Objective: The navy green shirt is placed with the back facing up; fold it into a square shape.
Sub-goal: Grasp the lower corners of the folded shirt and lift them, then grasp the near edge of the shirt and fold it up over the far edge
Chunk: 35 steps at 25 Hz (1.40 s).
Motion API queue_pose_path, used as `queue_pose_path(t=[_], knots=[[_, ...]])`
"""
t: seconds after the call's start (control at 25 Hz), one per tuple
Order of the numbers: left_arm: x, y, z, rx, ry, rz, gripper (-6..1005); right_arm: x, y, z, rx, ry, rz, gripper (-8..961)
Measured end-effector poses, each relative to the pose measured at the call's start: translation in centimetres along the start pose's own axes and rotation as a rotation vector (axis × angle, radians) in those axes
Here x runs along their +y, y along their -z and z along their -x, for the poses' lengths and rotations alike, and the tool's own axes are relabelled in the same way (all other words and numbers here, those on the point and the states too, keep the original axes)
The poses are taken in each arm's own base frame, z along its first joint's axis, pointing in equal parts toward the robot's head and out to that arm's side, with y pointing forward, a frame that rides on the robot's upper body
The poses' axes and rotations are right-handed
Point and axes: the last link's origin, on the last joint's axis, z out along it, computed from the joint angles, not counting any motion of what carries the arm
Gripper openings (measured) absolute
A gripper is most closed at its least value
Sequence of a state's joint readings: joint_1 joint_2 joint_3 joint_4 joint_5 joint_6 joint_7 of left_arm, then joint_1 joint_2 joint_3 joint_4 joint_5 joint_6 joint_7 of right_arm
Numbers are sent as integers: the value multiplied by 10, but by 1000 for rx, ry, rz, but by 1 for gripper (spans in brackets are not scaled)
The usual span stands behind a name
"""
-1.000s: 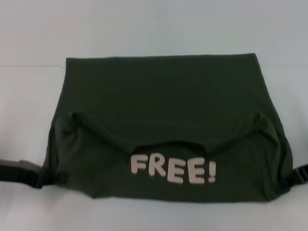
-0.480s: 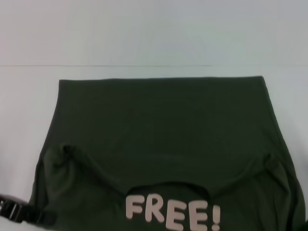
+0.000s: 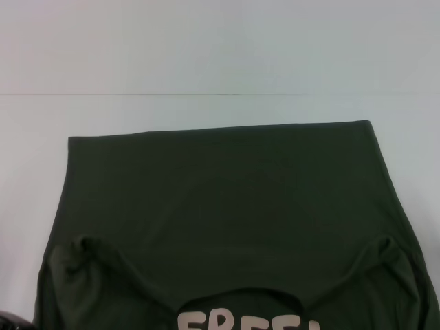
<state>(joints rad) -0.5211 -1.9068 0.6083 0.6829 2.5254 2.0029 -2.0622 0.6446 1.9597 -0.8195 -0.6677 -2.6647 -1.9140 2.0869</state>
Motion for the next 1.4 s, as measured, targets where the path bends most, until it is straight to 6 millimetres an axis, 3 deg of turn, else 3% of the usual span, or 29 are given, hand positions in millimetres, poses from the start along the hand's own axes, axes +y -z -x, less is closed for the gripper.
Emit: queue_pose_path(t=[0.36,0.8,1.08,1.4], knots=[[1,3,5,25,39,44,105,-1,3,-6,-62,-10,31,30],[0,20,-12,249,105,86,110,-9,37,1,-413,-96,77,30],[-17,32,-26,465,191,26,113,-24,54,10,-658,-196,80,29],[-38,28,-43,684,265,-20,116,-46,59,28,-921,-303,46,29]])
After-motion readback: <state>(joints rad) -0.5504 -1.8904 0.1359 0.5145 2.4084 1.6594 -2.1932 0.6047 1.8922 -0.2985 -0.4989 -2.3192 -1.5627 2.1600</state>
